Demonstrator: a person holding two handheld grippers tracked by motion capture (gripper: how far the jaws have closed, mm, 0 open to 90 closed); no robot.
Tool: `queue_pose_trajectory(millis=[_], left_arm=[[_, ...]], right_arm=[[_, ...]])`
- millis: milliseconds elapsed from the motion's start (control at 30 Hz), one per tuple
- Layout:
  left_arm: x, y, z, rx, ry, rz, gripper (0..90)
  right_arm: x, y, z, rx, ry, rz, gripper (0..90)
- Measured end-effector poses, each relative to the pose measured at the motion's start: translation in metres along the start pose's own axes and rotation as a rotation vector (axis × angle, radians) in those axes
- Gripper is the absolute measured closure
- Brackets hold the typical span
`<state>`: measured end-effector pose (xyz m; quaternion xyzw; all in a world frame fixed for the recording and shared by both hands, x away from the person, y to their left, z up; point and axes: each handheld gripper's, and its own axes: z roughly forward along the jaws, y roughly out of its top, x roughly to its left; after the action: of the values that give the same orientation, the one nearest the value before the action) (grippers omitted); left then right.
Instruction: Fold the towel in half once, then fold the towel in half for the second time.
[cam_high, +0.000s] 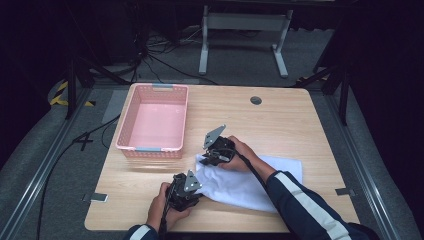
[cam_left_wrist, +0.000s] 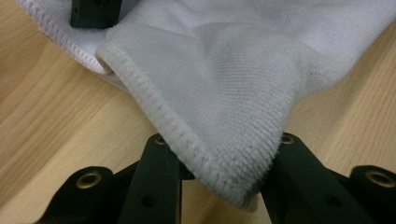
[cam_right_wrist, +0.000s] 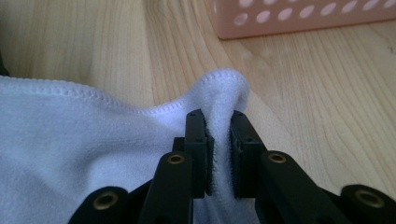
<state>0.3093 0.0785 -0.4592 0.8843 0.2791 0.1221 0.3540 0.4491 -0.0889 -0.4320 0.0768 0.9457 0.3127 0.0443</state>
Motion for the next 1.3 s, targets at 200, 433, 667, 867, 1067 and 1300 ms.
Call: queue_pose_trajectory(millis=[200, 433, 667, 867, 1067, 1300], left_arm=[[0.003, -0.005, -0.015, -0.043, 0.034, -0.025, 74.4], [0.001, 0.0, -0.025, -0.108, 0.047, -0.003, 74.5], [-0.015, 0.032, -0.029, -0.149, 0.062, 0.119, 74.5], [-0.032, 0.066, -0.021, -0.173, 0.023, 0.228, 74.5], [-0.051, 0.096, -0.003, -0.19, -0.031, 0.302, 74.4], [-0.07, 0.122, 0.024, -0.164, -0.079, 0.365, 73.5]], right_arm=[[0.004, 0.014, -0.007, -0.053, -0.01, -0.013, 79.6], [0.009, 0.026, -0.015, -0.096, -0.03, -0.023, 79.4], [0.006, 0.01, -0.052, -0.219, -0.02, 0.012, 78.7], [0.007, -0.01, -0.098, -0.26, -0.044, -0.013, 78.3], [0.005, -0.044, -0.138, -0.261, -0.08, -0.007, 77.1], [0.004, -0.092, -0.168, -0.262, -0.113, 0.027, 74.3]])
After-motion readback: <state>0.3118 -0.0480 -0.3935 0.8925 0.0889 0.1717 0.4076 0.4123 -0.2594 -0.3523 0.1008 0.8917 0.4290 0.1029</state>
